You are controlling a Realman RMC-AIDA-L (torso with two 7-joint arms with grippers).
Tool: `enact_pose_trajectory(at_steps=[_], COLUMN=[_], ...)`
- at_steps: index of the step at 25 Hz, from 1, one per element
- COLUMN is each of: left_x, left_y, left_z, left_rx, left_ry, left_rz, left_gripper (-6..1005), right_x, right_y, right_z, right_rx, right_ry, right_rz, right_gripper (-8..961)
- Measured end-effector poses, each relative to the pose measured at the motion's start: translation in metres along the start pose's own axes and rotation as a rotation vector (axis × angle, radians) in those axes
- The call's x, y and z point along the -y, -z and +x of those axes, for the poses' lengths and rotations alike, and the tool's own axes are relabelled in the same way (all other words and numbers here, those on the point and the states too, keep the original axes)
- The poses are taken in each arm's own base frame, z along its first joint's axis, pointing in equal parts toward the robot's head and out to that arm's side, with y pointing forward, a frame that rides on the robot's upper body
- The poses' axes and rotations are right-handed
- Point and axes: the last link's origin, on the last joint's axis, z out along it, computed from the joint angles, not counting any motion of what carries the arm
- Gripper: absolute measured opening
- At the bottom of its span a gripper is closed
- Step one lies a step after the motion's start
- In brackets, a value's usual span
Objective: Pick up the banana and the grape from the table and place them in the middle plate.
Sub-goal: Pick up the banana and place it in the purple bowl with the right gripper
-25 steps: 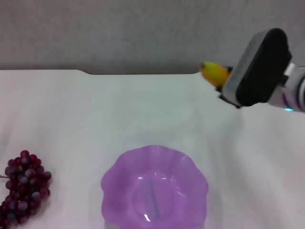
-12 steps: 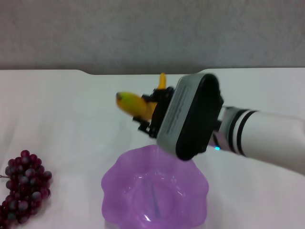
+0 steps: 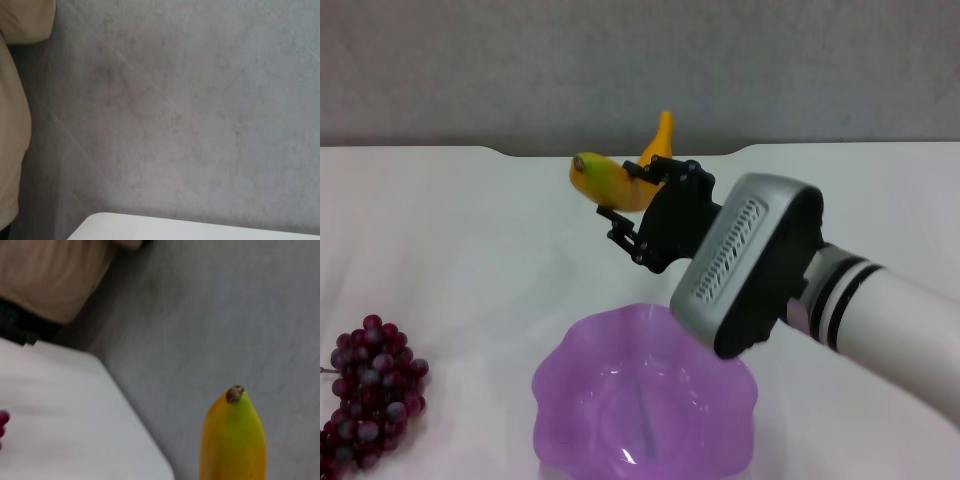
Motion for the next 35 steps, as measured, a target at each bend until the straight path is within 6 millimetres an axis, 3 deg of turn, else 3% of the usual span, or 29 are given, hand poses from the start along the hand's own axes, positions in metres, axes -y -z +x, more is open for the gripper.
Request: enact_pose_trajectory(at_steps=[5,11,18,26,35], left_x=[-0.001,-0.001,-0.001,0.003,0.002], left_y=[-0.001,-0.001,0.000,0.002,0.000], left_z=[0.001,0.000,-0.001,-0.002,-0.001], left_rx=[-0.003,0.000,0.004,0.006,0.003], left_ry=[0.002,0.003,0.003,0.006,0.006], left_rz=[-0.002,-0.002,0.003,0.017,0.014], left_gripper=[862,862,862,861,861], right_x=[-0.018,-0.029,-0.026,-0.027,-0.035], right_y=[0.002,0.011,0.011,0.012,0.016], right_z=[0.008,0.016,0.028,0.012,-0.007], right_rx=[0.103,0.238,0.169,0.004,0.004], right_ry=[-0.018,-0.175,-0.417,-0.412,-0.443], right_rz=[0.062,0.120,0.049,-0.069,-0.105], right_gripper=[493,492,493,492,493])
